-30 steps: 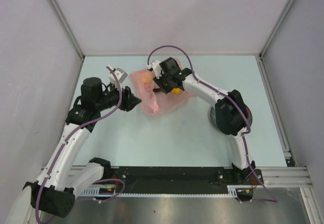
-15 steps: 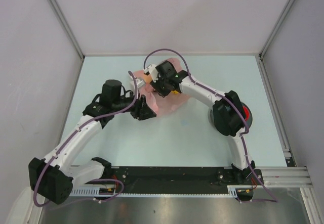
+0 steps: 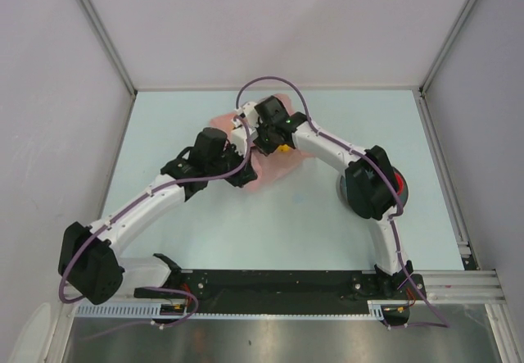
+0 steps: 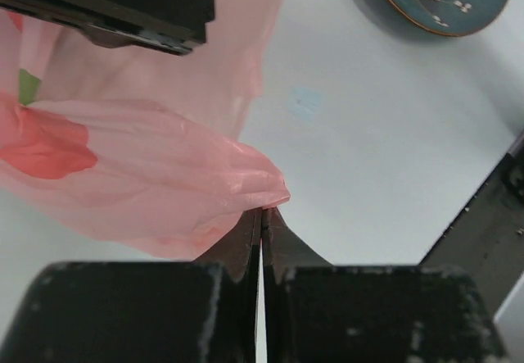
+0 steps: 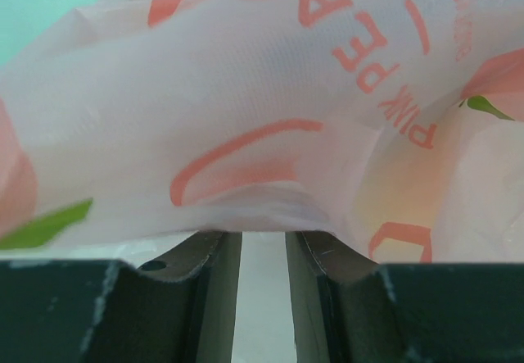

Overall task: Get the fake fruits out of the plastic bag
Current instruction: Adjust the plastic bag at the center of the board, then take out the fake fruit from the plastic bag.

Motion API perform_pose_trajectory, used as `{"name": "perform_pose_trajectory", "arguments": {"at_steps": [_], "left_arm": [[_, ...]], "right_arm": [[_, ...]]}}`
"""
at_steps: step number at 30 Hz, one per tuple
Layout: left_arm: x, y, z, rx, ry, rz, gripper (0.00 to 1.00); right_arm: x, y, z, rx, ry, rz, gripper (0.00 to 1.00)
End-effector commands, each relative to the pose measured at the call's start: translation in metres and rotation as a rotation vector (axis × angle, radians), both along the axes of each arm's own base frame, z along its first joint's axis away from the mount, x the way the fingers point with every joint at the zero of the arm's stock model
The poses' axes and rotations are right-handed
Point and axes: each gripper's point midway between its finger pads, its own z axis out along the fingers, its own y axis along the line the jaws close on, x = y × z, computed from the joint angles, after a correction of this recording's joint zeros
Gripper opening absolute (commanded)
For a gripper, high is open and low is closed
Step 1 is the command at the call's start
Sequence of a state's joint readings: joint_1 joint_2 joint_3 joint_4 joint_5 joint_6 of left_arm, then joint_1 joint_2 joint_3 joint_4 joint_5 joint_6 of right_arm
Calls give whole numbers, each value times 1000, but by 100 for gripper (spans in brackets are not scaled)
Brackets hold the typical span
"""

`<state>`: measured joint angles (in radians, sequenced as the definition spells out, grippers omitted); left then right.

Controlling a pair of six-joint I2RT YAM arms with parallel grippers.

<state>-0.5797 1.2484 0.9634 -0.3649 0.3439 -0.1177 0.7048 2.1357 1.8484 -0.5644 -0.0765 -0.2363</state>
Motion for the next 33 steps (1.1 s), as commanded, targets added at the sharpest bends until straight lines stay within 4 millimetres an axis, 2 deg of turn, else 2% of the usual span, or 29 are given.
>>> {"name": "perform_pose_trajectory", "arguments": {"at_steps": [1,5,10,12,15,16,19,24,29,33], "left_arm": [[23,13,33,14,-135,87,0],[19,24,57,-63,-160,89,0],[40,42,91,-72,-264,125,0],[45,43,107,-89,-301,127,0],[41,37,118,-125,-313,84,0],[40,36,120,-132,-313,73,0],[34,31,119,-150,-300,43,0],[28,21,116,-179,-274,-19,0],[31,15,116,-179,-275,-39,0],[32,13,113,-179,-268,-43,0]], "right_arm": [[11,3,8,-14,-57,-23,32],[6,-4,2,-42,-53,-25,32],[7,-20,0,-105,-91,-59,31],[12,-27,1,-128,-117,-75,32],[24,-36,4,-158,-166,-119,39],[28,-40,4,-169,-180,-135,51],[41,-47,6,-202,-233,-181,64],[60,-60,2,-261,-292,-242,73],[79,-74,-12,-319,-324,-295,78],[88,-78,-32,-339,-309,-312,88]]}}
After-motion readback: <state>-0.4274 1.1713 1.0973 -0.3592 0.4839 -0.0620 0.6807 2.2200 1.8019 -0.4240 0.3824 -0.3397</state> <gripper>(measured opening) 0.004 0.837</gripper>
